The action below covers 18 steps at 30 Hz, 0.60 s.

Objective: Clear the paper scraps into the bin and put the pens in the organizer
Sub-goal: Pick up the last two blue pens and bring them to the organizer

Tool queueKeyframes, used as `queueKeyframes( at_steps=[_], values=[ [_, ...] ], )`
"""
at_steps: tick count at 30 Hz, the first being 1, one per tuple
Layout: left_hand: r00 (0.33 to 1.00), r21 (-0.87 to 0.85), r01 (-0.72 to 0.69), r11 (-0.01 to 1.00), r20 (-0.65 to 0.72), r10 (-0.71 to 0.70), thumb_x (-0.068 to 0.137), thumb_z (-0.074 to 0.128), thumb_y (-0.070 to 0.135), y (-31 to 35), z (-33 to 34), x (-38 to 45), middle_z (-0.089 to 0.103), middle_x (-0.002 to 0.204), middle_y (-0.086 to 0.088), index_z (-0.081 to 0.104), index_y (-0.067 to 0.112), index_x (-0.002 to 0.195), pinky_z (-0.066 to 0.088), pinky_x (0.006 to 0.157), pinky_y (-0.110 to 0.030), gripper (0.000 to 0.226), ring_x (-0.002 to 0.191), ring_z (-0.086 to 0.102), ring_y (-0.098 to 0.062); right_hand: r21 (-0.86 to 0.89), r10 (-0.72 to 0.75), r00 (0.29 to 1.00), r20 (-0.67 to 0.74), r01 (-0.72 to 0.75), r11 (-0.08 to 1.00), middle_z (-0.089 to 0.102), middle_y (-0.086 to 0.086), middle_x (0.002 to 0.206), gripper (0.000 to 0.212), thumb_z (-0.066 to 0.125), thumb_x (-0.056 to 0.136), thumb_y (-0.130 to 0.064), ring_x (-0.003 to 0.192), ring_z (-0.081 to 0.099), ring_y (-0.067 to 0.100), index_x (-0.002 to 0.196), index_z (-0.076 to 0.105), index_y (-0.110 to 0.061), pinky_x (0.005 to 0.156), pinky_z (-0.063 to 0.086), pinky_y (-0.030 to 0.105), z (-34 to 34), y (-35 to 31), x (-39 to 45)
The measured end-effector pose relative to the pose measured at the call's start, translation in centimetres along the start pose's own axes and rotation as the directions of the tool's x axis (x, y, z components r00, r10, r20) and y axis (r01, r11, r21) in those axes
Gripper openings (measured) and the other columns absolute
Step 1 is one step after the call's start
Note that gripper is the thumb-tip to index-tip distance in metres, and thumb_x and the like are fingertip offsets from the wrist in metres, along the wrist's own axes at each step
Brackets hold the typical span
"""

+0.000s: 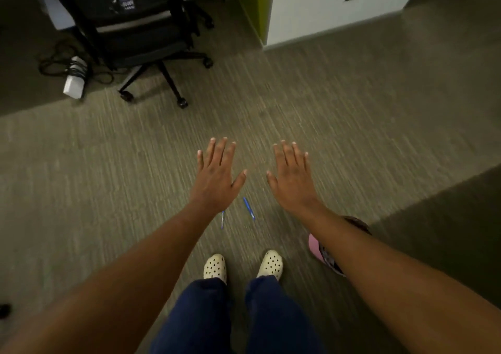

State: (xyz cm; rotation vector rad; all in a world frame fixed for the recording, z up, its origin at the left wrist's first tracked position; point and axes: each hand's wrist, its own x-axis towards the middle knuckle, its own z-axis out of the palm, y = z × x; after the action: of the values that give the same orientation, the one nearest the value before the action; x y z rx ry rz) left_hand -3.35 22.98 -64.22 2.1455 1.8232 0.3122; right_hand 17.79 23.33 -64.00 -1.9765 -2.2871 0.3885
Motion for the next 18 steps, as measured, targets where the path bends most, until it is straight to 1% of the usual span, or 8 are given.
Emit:
queueKeyframes(
  at_steps=[3, 5, 8, 12, 15, 18],
  values=[
    [0.999, -0.017, 0.033, 0.999, 0.036, -0.032, 0.100, 0.035, 0.060, -2.3, 3.9, -0.6, 0.019, 0.170, -0.007, 0.020, 0.018, 0.161, 0.012, 0.127, -0.058, 0.075, 0.160, 0.006, -0.028, 0.019, 0.001, 0.999, 0.054, -0.002, 1.000, 0.019, 0.012, 0.171, 0.071, 0.047, 0.104, -0.040, 0.160, 0.011, 0.034, 0.163, 0.018, -0.014, 0.129, 0.012, 0.058, 4.3, 0.2, 0.5],
    [0.995, -0.028, 0.055, 0.998, 0.087, -0.052, 0.100, 0.035, 0.059, -4.3, 7.5, -0.9, 0.019, 0.170, -0.007, 0.020, 0.018, 0.161, 0.014, 0.127, -0.058, 0.076, 0.160, 0.008, -0.027, 0.032, 0.039, 0.996, 0.075, -0.041, 0.999, 0.021, 0.012, 0.170, 0.071, 0.046, 0.104, -0.042, 0.160, 0.012, 0.034, 0.163, 0.019, -0.013, 0.129, 0.013, 0.056, 7.8, 0.5, 0.8],
    [0.981, -0.027, 0.113, 0.993, 0.161, -0.107, 0.099, 0.037, 0.058, -8.1, 14.4, -1.9, 0.019, 0.171, -0.007, 0.018, 0.018, 0.161, 0.016, 0.127, -0.058, 0.076, 0.160, 0.009, -0.026, 0.075, 0.108, 0.990, 0.094, -0.115, 0.990, 0.023, 0.012, 0.169, 0.069, 0.047, 0.104, -0.041, 0.159, 0.015, 0.034, 0.161, 0.023, -0.011, 0.128, 0.018, 0.057, 15.1, 1.2, 1.2],
    [0.951, -0.013, 0.166, 0.986, 0.266, -0.157, 0.100, 0.034, 0.060, -13.1, 24.2, -4.2, 0.017, 0.171, -0.007, 0.016, 0.019, 0.161, 0.015, 0.127, -0.057, 0.076, 0.160, 0.007, -0.026, 0.081, 0.174, 0.965, 0.196, -0.193, 0.978, 0.024, 0.012, 0.170, 0.070, 0.052, 0.103, -0.037, 0.159, 0.015, 0.034, 0.161, 0.025, -0.010, 0.128, 0.017, 0.056, 26.4, 2.6, 1.3],
    [0.924, 0.014, 0.153, 0.988, 0.353, -0.148, 0.101, 0.030, 0.061, -16.9, 31.5, -5.4, 0.014, 0.172, -0.006, 0.013, 0.019, 0.163, 0.013, 0.128, -0.056, 0.077, 0.160, 0.004, -0.025, 0.061, 0.175, 0.953, 0.248, -0.196, 0.979, 0.028, 0.013, 0.168, 0.070, 0.053, 0.102, -0.037, 0.157, 0.020, 0.035, 0.161, 0.027, -0.010, 0.127, 0.017, 0.056, 34.9, 4.0, 1.5],
    [0.896, 0.038, 0.116, 0.993, 0.427, -0.121, 0.101, 0.030, 0.060, -20.1, 38.6, -5.5, 0.014, 0.172, -0.008, 0.014, 0.018, 0.163, 0.012, 0.128, -0.056, 0.077, 0.160, 0.006, -0.027, 0.037, 0.140, 0.939, 0.315, -0.160, 0.986, 0.031, 0.014, 0.166, 0.069, 0.052, 0.102, -0.039, 0.156, 0.023, 0.036, 0.160, 0.028, -0.009, 0.126, 0.019, 0.056, 42.6, 5.7, 1.9]
  ],
)
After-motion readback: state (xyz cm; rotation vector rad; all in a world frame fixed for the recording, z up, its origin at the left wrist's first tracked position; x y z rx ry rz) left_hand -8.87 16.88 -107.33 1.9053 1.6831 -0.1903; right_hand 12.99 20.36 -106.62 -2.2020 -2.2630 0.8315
